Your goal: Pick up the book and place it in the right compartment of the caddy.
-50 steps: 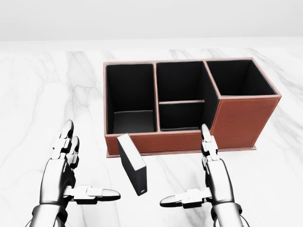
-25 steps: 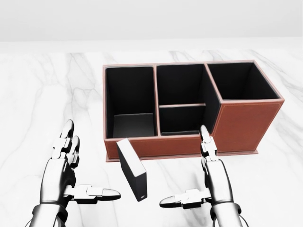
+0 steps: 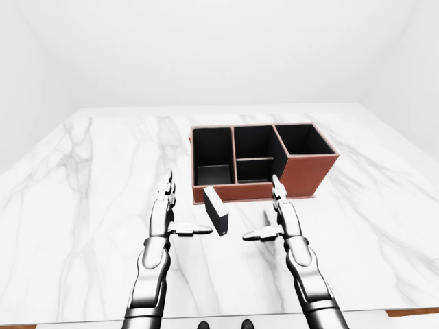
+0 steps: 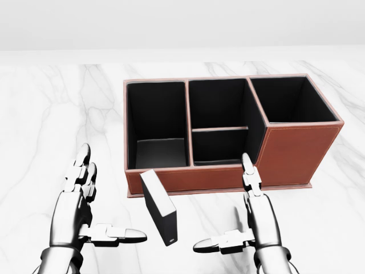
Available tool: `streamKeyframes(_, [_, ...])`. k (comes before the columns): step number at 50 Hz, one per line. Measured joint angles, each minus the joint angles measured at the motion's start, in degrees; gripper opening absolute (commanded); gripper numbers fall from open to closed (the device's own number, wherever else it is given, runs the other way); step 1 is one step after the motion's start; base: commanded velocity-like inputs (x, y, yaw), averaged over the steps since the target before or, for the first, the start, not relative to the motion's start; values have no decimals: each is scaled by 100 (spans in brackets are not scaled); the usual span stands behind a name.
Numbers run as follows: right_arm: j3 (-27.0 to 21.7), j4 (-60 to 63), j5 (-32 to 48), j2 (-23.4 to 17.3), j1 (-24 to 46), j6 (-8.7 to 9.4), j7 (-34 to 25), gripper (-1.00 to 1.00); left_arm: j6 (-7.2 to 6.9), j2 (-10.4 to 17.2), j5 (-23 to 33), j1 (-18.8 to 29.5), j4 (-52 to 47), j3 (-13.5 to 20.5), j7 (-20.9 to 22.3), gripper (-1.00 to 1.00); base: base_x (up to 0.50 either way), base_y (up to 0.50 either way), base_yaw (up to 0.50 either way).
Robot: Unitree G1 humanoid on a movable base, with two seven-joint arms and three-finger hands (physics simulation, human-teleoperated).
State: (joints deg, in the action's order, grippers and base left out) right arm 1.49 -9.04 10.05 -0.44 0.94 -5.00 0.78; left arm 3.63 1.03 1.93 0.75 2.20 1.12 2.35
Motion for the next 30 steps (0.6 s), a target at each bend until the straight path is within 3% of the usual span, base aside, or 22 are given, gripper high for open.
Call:
streamKeyframes(15, [117,-353,105,75,85,0,107,100,126,1,46,-18,87,-13,22,100,0,0,0])
streamKeyframes(30, [300,-725,274,191,215,0,246,100,137,2,57,-23,128,-19,52,100,0,0,0])
